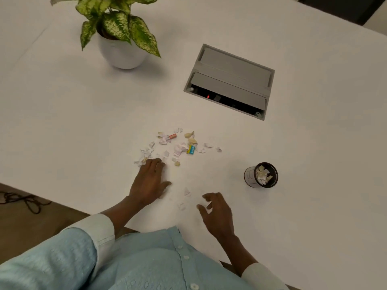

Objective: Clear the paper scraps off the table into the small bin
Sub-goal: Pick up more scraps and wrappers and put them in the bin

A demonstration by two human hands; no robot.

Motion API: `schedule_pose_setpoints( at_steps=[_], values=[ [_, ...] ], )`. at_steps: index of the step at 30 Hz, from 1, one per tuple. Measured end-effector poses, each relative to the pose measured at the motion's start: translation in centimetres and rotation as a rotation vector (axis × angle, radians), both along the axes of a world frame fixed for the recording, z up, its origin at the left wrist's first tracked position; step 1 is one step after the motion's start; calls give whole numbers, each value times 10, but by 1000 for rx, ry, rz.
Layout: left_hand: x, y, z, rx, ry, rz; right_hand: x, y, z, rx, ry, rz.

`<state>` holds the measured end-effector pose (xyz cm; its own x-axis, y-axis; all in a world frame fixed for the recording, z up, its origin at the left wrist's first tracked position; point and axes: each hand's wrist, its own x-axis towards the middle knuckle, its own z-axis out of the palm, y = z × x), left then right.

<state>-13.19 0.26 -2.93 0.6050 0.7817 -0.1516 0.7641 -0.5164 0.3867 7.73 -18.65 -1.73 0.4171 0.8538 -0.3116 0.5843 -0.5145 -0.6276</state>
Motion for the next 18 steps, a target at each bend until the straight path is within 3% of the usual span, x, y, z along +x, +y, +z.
schedule_pose_setpoints(
  at_steps=[6, 11, 18],
  values=[
    [-46, 1, -27, -112, 181, 30, -35, 14, -19, -166, 89, 93],
    [-38, -3, -32, -147, 171, -62, -55, 41, -25, -175, 68, 48],
    [-23, -9, -29, -195, 154, -203, -68, 68, -32, -212, 74, 153]
  ],
)
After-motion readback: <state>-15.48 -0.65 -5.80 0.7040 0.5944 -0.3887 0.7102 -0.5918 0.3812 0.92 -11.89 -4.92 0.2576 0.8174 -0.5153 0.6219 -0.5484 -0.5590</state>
